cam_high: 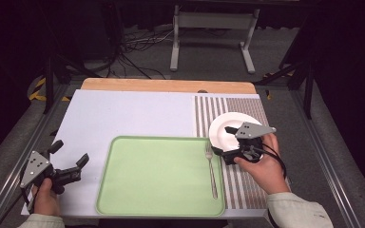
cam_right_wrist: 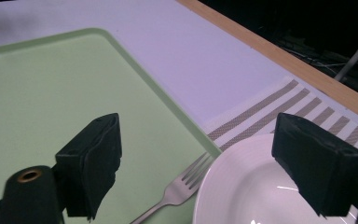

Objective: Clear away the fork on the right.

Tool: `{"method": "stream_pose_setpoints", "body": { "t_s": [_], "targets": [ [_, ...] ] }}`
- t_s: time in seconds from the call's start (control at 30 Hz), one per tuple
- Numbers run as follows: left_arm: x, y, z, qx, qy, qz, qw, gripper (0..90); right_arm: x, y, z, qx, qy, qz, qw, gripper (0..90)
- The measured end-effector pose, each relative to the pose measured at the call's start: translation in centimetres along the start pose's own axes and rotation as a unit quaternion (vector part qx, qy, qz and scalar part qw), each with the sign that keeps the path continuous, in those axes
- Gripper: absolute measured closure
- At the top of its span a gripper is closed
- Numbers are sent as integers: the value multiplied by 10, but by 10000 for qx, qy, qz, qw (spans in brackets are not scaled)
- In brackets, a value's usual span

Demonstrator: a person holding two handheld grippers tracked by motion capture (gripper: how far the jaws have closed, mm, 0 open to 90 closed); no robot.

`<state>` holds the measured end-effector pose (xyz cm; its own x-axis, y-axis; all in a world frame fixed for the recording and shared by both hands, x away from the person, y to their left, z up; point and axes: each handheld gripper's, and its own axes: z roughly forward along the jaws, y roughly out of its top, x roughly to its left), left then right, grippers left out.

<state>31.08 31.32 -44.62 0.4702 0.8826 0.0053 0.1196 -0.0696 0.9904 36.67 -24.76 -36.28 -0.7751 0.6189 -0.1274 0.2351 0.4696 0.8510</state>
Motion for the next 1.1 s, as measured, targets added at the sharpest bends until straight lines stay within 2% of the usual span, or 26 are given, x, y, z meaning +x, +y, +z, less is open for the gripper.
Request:
{"method": "stream_pose_setpoints", "body": {
  "t_s": [0.27,0.5,0.87,1.1],
  "targets": [
    [0,0,-2,3,16,-17,10000,3,-8,-16,-21,-353,-103,112,9993,163],
    [0,-1,-3,3,32,-13,10000,3,-14,-37,-31,-586,-167,260,9978,155],
    [0,-1,-4,4,40,-6,10000,3,-20,-68,-39,-789,-240,449,9956,148],
    [0,-2,-4,11,49,-26,10000,3,-23,-90,-44,-788,-279,568,9949,146]
  ]
}}
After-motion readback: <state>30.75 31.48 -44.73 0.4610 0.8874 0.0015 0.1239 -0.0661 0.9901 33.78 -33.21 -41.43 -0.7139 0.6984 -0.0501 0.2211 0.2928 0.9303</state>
